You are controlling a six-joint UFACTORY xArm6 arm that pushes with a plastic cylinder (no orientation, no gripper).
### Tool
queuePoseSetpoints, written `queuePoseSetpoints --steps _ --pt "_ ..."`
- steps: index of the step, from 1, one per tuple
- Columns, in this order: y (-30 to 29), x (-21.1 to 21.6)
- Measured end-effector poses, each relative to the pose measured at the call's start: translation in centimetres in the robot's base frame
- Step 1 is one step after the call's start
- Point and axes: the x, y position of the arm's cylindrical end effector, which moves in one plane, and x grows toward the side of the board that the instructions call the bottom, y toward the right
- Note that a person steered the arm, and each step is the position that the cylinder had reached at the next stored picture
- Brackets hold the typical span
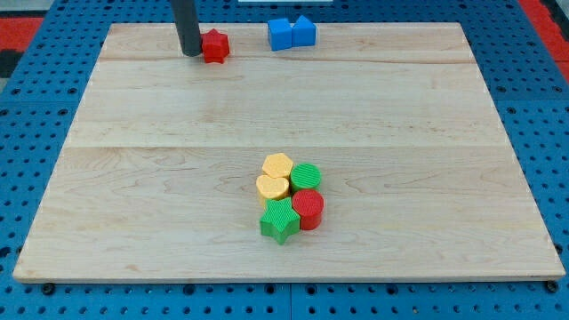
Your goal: Push the red star closer to the blue cube
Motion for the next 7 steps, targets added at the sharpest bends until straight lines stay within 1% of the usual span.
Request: queuePoseSetpoints --steps 1,3,5,6,7 --pt "-0.4 -0.4" --pt "2.9 -0.9" --pt "5.9 -2.6" --pt "7.0 -3.2" --pt "6.7 -3.1"
